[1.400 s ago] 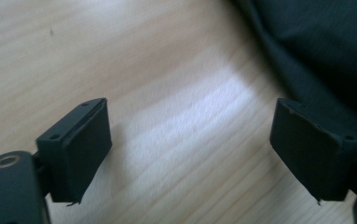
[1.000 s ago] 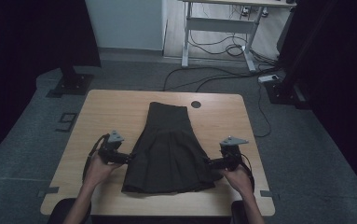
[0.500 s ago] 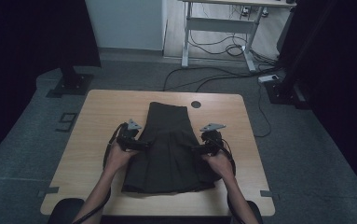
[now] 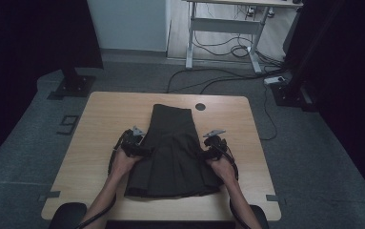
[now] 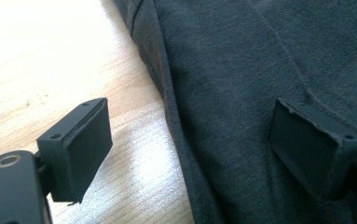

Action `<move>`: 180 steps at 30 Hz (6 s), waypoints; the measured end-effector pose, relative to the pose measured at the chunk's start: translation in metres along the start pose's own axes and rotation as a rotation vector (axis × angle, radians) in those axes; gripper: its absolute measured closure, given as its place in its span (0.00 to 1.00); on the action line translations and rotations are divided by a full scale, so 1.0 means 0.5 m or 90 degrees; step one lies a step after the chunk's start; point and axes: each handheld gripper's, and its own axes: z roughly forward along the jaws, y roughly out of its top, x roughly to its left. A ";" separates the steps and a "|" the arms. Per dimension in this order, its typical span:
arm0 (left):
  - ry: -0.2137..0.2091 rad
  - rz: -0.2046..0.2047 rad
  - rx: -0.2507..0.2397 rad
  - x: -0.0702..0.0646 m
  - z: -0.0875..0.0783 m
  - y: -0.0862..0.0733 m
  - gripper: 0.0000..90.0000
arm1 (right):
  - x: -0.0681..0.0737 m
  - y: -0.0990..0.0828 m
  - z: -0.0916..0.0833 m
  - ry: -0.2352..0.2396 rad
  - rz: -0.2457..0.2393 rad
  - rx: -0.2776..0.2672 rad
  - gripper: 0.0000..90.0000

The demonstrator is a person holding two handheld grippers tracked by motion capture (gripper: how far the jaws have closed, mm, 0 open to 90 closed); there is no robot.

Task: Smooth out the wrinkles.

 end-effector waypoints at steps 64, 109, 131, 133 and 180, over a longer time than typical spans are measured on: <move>-0.043 0.026 -0.031 -0.004 -0.084 0.071 0.21 | 0.035 0.043 -0.073 0.108 -0.010 -0.063 0.15; -0.037 -0.034 0.051 0.034 0.062 0.078 0.31 | 0.015 0.122 0.100 0.125 0.016 0.004 0.81; -0.085 0.074 -0.035 0.028 -0.007 0.164 0.92 | 0.012 0.167 0.016 0.110 -0.028 -0.071 0.88; -0.078 0.086 -0.052 0.029 -0.022 0.182 0.92 | 0.010 0.181 -0.002 0.104 -0.035 -0.084 0.88; -0.006 0.262 -0.192 -0.082 -0.199 0.124 0.92 | 0.090 0.103 -0.208 0.133 -0.116 -0.203 0.88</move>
